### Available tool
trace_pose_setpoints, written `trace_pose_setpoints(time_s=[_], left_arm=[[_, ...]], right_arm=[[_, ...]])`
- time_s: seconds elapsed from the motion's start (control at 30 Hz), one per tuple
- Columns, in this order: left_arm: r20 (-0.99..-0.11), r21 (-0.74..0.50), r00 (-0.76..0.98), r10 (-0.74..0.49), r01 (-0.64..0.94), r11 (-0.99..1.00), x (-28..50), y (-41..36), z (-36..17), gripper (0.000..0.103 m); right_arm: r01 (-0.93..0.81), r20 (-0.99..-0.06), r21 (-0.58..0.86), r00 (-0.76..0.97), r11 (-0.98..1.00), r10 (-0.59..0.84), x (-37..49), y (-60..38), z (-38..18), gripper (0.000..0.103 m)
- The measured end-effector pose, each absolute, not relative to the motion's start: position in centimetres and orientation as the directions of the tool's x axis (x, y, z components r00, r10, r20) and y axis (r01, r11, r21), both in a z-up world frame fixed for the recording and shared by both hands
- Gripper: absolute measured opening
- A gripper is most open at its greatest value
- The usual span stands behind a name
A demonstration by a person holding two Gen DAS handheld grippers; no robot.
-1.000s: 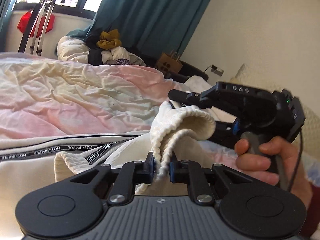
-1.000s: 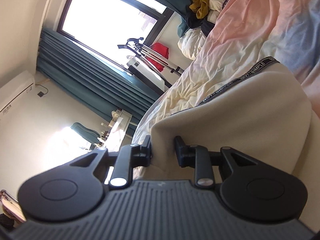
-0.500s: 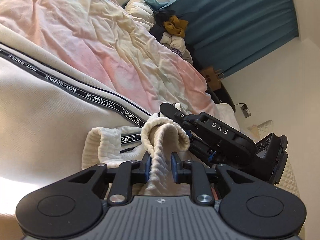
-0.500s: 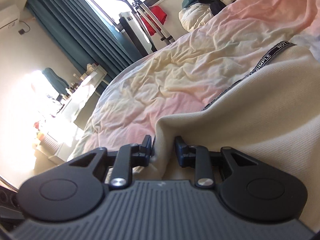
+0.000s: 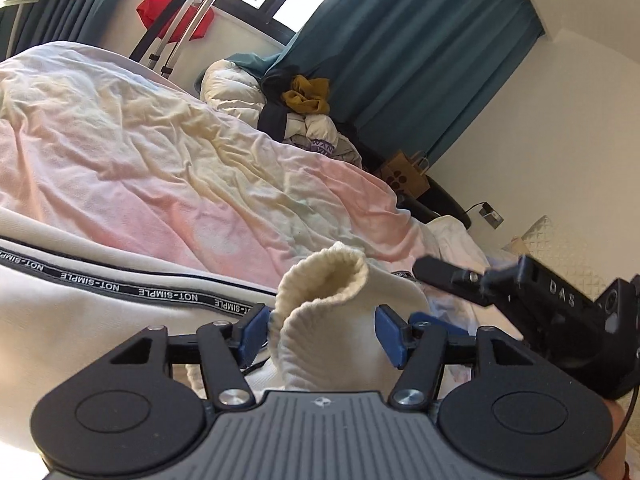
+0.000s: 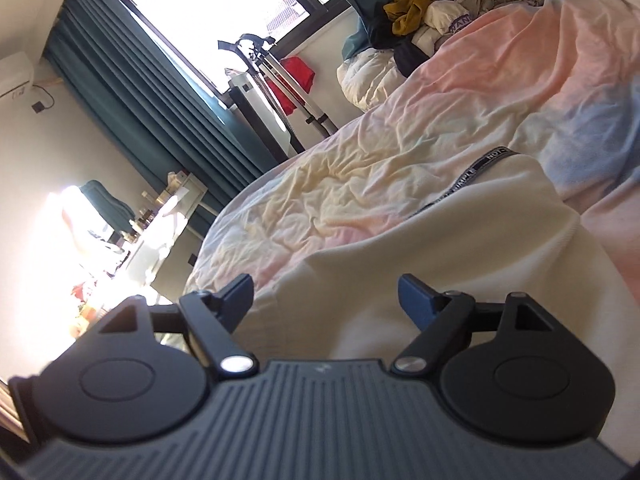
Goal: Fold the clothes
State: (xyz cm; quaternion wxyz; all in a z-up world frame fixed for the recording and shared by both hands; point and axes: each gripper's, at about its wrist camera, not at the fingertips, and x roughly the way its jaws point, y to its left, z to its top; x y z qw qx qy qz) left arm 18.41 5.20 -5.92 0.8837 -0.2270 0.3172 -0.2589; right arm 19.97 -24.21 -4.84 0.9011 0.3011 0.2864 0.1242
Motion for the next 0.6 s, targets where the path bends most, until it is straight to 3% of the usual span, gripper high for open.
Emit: trace_pose_setpoints(time_s=[0.07, 0.23, 0.33, 0.43, 0.6], left_arm=[[-0.459, -0.576, 0.661, -0.593, 0.287, 0.765, 19.4, 5.1, -6.2, 0.052], [-0.463, -0.608, 0.659, -0.593, 0.251, 0.753, 20.6, 6.0, -7.2, 0.016], [-0.440, -0.681, 0.651, -0.618, 0.206, 0.703, 21.0, 7.1, -7.4, 0.012], [-0.420, -0.752, 0.650, -0.633, 0.141, 0.644, 20.7, 8.6, -6.9, 0.012], [-0.487, -0.712, 0.653, -0.580, 0.088, 0.697, 20.6, 8.5, -7.5, 0.012]], right_arm=[[-0.039, -0.473, 0.536, 0.813, 0.843, 0.339, 18.9, -23.7, -4.9, 0.071], [-0.007, -0.519, 0.333, 0.833, 0.943, 0.190, 15.9, -22.3, -5.7, 0.068], [0.095, -0.504, 0.285, 0.861, 0.954, 0.065, 14.5, -22.7, -6.3, 0.060], [0.167, -0.469, 0.231, 0.882, 0.958, -0.041, 13.4, -23.7, -5.4, 0.060], [0.268, -0.588, 0.189, 0.801, 0.945, -0.109, 13.0, -25.0, -7.6, 0.060]])
